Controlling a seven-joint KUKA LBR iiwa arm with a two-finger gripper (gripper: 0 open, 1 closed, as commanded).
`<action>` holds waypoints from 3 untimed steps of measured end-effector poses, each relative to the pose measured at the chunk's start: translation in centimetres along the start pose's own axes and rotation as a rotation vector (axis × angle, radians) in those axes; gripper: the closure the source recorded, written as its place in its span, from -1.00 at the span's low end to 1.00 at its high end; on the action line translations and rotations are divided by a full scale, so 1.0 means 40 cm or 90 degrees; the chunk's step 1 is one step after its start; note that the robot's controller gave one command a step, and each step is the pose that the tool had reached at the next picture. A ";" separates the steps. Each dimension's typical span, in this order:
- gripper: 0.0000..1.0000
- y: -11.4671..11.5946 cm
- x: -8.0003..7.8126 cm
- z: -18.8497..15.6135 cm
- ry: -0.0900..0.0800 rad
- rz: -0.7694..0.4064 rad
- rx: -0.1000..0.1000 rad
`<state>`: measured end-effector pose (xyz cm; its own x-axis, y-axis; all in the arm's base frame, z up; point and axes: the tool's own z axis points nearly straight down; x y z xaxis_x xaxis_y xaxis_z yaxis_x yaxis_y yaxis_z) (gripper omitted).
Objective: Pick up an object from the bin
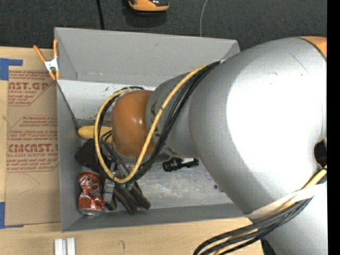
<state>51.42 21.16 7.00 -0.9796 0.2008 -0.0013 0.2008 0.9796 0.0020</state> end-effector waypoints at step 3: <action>1.00 -0.022 0.051 -0.002 -0.002 -0.225 0.000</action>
Offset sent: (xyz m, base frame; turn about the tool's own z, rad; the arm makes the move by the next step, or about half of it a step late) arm -0.0224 -0.0155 0.0000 0.0515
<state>49.23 20.71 7.09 -0.9886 -0.1502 -0.0056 -0.1502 0.9887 0.0012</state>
